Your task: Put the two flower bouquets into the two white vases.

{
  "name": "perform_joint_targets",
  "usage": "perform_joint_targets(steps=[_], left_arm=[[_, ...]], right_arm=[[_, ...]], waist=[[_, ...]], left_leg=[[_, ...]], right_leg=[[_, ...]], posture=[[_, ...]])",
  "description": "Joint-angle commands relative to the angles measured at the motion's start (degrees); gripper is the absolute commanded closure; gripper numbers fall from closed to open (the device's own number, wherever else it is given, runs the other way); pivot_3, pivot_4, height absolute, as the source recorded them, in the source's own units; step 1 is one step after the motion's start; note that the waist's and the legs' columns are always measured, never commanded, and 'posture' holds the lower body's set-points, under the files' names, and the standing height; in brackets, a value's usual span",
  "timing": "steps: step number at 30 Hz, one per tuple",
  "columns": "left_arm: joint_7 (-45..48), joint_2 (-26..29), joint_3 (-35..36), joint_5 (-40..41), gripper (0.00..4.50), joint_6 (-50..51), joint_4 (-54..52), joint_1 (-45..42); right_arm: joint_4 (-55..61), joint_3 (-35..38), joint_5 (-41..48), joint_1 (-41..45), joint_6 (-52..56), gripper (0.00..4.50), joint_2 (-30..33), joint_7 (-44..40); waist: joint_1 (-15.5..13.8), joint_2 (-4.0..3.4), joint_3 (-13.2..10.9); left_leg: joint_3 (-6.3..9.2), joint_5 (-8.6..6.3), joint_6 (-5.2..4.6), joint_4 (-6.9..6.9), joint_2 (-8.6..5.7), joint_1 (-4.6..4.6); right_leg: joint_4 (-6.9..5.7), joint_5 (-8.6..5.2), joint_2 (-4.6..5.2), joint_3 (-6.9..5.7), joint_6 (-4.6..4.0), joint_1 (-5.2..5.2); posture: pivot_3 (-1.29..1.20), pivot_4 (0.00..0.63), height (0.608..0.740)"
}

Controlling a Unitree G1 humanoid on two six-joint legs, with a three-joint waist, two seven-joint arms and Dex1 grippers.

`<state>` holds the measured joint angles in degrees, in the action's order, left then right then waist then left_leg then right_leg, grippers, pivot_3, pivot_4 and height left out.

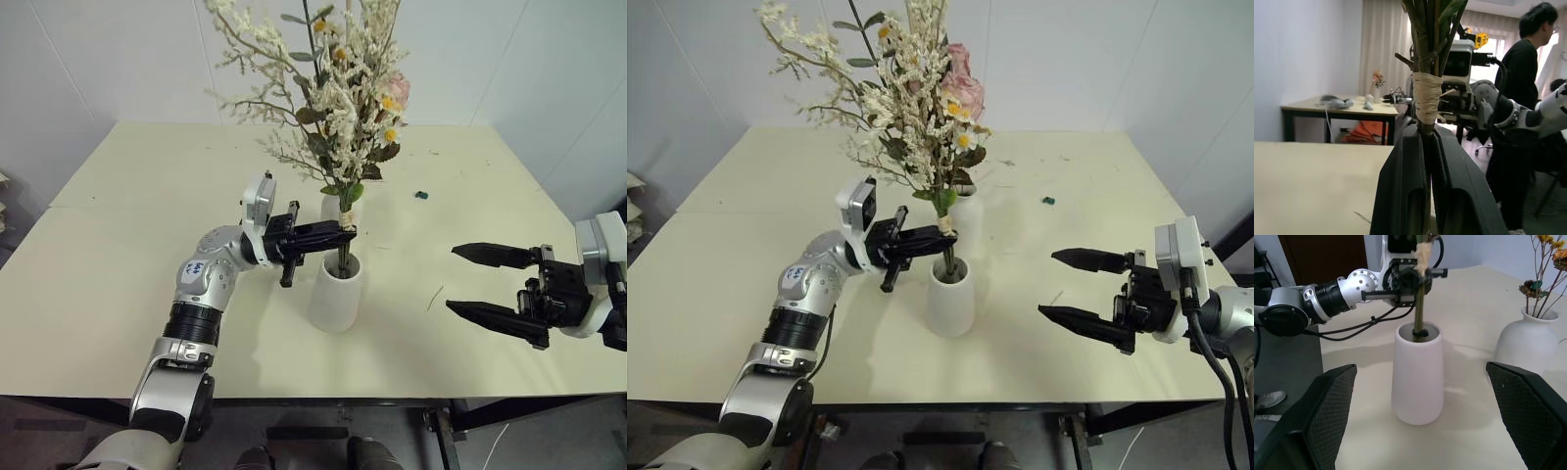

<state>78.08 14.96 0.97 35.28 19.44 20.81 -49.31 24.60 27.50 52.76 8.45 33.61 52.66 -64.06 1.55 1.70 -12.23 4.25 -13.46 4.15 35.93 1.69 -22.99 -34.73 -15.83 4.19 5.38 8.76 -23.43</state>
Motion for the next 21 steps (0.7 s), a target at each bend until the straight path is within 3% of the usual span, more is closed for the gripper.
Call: perform_joint_targets(steps=[1, 14, 21], left_arm=[[1.4, 0.4, 0.2, 0.5, 3.84, 0.1, -1.0, -0.5], [6.0, 2.5, 0.5, -0.7, 0.04, -2.0, 0.3, -2.6], [10.7, 8.0, -2.5, -9.2, 0.04, -11.9, 8.8, -7.8]], right_arm=[[1.3, 1.5, 0.2, 0.6, -1.6, 0.00, 0.1, 0.6], [0.7, 0.7, -0.4, 0.8, -3.0, 0.00, 0.0, 1.3], [-0.1, 0.1, -0.9, 1.2, -3.5, 0.00, 0.0, 1.1]], waist=[[0.0, 0.00, 0.0], [0.0, 0.00, 0.0], [0.0, 0.00, 0.0]], left_leg=[[0.00, 0.00, 0.00, 0.00, 0.00, 0.00], [0.00, 0.00, -0.01, 0.00, 0.00, -0.02], [0.00, 0.00, -0.01, -0.02, 0.00, 0.02]], right_leg=[[0.00, 0.00, 0.00, 0.00, 0.00, 0.00], [0.01, 0.00, 0.00, 0.00, -0.01, -0.01], [0.01, -0.03, 0.00, 0.00, -0.08, -0.02]], posture=[[0.00, 0.150, 0.740], [0.00, 0.150, 0.740], [0.00, 0.150, 0.740]])
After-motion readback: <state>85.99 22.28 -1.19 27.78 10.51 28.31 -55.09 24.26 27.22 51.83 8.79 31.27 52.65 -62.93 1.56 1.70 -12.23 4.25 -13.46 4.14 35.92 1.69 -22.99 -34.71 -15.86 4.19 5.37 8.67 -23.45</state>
